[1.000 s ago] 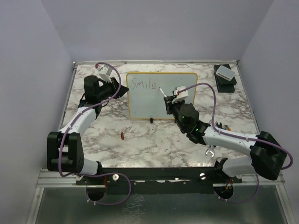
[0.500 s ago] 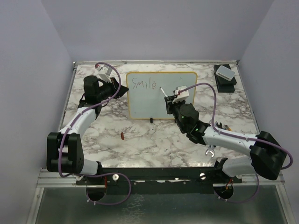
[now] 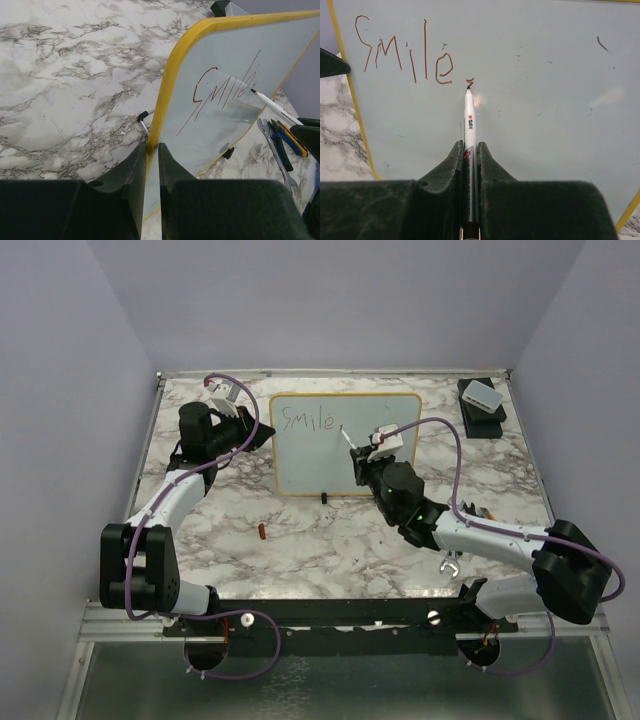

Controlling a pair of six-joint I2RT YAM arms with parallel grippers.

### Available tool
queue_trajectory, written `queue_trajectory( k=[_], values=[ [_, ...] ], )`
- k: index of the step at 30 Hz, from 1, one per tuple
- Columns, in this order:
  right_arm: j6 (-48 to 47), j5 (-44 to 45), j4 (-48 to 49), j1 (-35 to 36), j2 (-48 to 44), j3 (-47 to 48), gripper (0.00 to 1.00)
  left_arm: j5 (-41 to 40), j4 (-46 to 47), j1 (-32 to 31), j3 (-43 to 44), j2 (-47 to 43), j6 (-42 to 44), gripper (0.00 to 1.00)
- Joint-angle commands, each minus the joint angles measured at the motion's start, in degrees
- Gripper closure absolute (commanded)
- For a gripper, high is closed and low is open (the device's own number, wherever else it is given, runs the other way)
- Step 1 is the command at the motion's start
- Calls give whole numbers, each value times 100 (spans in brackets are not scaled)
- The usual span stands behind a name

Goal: Write a sentence on the whiteboard

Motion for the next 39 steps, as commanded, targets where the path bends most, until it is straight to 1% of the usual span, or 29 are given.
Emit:
queue_trajectory(
  k=[1,7,13,15,17,19,21,39],
  values=[
    [22,-128,-227,-29,183,18,99,136,33,5,-76,-148,48,84],
    [-20,-178,-142,-21,115,45,99,128,34,4,-76,-145,48,84],
    [-104,-488,23,-3,-548,-242,99,128,29,1,-76,-137,48,84],
    [-102,-382,-8,-3,-796,-310,99,127,31,-1,-74,-132,51,84],
    [-40,-95,-192,-3,-876,-238,99,133,34,3,-76,-128,50,84],
    [-47,196,-313,-3,-866,-185,99,135,31,5,-75,-140,51,84],
    [-191,319,-183,-16,-849,-228,99,136,34,5,-75,-137,52,84],
    [-310,231,25,-334,-466,-69,99,144,34,4,-94,-156,50,85]
  ],
)
